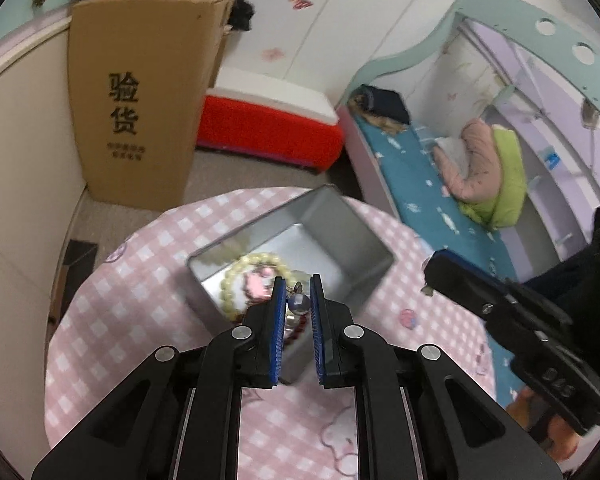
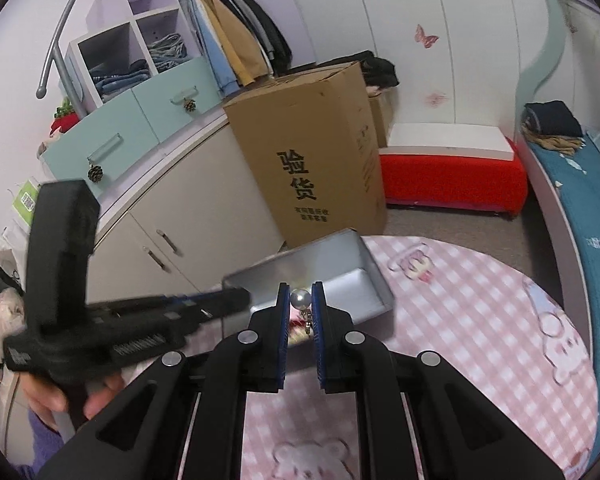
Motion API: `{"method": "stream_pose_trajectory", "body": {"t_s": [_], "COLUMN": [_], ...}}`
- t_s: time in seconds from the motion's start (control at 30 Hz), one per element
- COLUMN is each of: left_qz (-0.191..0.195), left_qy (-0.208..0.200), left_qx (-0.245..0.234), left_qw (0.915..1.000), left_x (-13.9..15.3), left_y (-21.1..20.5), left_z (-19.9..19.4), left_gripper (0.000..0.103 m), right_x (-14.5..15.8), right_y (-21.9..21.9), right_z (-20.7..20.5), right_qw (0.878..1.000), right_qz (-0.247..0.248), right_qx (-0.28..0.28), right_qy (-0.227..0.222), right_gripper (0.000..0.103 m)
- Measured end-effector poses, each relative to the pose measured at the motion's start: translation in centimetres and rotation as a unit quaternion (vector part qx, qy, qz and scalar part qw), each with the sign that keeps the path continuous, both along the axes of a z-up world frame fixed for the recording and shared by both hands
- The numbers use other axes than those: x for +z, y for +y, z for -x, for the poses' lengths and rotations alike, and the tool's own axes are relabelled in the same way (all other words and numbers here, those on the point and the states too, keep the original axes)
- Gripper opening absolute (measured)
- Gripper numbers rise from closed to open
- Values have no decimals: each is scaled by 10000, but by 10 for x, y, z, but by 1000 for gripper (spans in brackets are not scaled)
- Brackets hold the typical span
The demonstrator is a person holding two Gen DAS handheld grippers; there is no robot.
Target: Organize jewelry
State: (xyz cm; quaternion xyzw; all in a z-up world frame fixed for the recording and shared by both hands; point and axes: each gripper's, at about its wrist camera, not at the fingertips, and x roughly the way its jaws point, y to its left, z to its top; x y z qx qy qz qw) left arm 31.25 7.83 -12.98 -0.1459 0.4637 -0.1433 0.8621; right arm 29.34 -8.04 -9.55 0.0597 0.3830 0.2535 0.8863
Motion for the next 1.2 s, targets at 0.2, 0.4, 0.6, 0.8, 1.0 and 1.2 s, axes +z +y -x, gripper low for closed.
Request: {"method": "stream_pose_trajectory", "body": {"t_s": [0.2,0.4,0.6,0.8,1.0,1.2], "left_qz": [27,3,30,-90,-258,-590], "left_qy": [154,98,86,78,-30,-584], "left_qx": [29,64,58,51,112,321], "left_qw": [9999,9999,9999,9999,9996,9960], "left_x": [-15,-15,-14,-13,-7,17], "left_y": [7,11,10,6,4,1], "left_z": [-10,-9,-9,-6,4,33], "left_gripper": [15,15,15,15,15,65], "right_x": [-20,-42,-48,-46,-39,-19], "right_y": [21,25,28,28,19,1], "right_z": [-26,-36,-38,-36,-30,-5], "right_qw": [9994,9980,9970,9969,9970,9979], "right_qz": [140,272,325,322,331,324], "right_qx": [-21,-89,-81,-121,-208,-358], "right_qy": [331,567,692,703,665,437], "right_gripper": [11,11,11,14,26,39]}}
